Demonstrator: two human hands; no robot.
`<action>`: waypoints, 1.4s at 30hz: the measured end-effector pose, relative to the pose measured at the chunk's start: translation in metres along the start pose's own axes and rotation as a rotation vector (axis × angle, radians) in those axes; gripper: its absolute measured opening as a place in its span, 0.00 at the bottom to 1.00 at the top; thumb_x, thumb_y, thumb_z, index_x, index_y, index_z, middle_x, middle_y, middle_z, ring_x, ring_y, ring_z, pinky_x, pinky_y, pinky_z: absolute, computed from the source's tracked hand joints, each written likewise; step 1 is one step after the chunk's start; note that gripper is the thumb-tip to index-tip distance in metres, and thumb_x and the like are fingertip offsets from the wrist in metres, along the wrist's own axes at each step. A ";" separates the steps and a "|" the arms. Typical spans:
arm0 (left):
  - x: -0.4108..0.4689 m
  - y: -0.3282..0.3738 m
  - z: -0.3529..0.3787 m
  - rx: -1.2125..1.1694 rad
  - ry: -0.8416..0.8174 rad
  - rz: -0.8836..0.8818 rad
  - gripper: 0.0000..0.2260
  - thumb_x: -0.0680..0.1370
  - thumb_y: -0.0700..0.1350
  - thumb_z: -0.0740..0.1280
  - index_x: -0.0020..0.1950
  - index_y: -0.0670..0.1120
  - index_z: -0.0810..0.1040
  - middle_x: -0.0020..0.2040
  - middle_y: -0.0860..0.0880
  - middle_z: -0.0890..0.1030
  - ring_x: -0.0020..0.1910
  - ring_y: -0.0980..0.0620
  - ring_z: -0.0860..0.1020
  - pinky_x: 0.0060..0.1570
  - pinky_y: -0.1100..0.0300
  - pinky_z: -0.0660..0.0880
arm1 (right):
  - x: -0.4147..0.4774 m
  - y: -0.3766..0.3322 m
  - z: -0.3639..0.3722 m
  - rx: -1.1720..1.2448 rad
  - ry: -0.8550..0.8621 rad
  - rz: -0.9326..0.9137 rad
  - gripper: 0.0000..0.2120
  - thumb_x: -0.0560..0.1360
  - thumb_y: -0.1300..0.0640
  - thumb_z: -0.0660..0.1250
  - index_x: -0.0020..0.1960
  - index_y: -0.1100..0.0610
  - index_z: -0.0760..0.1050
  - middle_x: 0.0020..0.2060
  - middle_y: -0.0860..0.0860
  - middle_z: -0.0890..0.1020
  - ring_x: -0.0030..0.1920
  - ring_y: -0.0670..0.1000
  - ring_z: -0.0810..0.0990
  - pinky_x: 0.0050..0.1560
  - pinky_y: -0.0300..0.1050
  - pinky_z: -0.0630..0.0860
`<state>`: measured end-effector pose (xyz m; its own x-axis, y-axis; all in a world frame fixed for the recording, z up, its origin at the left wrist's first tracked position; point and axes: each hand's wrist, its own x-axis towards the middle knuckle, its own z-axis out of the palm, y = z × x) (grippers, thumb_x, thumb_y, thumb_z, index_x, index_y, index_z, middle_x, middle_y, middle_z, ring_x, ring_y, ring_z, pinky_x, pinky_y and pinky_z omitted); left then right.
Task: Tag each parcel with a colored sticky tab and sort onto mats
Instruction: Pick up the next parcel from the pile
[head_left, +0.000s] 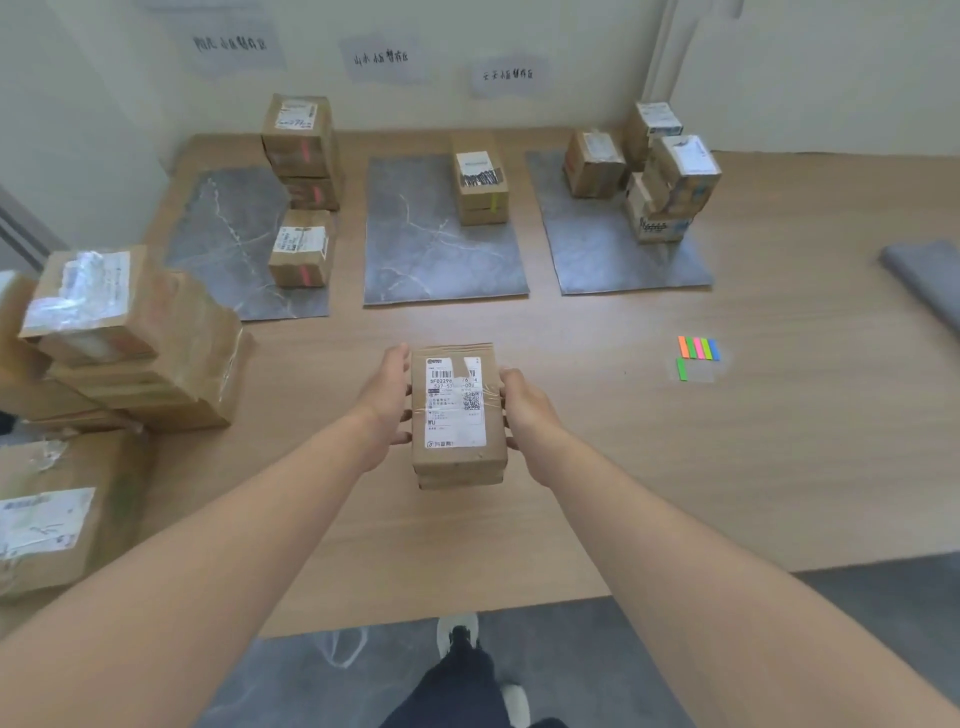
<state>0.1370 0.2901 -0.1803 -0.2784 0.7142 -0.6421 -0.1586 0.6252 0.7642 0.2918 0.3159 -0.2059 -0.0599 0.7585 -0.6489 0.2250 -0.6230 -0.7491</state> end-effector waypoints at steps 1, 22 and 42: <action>0.010 0.000 0.002 -0.003 -0.004 -0.009 0.15 0.82 0.61 0.52 0.51 0.56 0.75 0.46 0.52 0.80 0.47 0.48 0.78 0.58 0.48 0.74 | 0.009 0.001 0.000 0.016 0.018 0.018 0.26 0.70 0.39 0.53 0.52 0.54 0.81 0.52 0.52 0.86 0.48 0.55 0.82 0.58 0.53 0.78; 0.078 -0.010 0.011 -0.053 -0.047 -0.146 0.14 0.82 0.56 0.56 0.61 0.53 0.74 0.49 0.49 0.79 0.46 0.48 0.79 0.49 0.51 0.78 | 0.067 0.012 0.000 0.085 0.093 0.210 0.26 0.72 0.37 0.54 0.56 0.51 0.80 0.58 0.53 0.84 0.54 0.55 0.82 0.53 0.51 0.75; 0.086 0.036 0.078 0.295 -0.175 0.077 0.26 0.77 0.65 0.56 0.70 0.54 0.74 0.72 0.52 0.71 0.71 0.51 0.66 0.69 0.51 0.62 | 0.062 -0.017 -0.073 0.231 0.207 0.107 0.27 0.81 0.46 0.57 0.68 0.67 0.70 0.68 0.62 0.74 0.69 0.64 0.72 0.70 0.62 0.68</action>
<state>0.1814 0.3988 -0.2123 -0.1083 0.7900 -0.6035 0.1437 0.6132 0.7768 0.3556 0.3870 -0.2236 0.1561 0.6942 -0.7027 -0.0086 -0.7104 -0.7037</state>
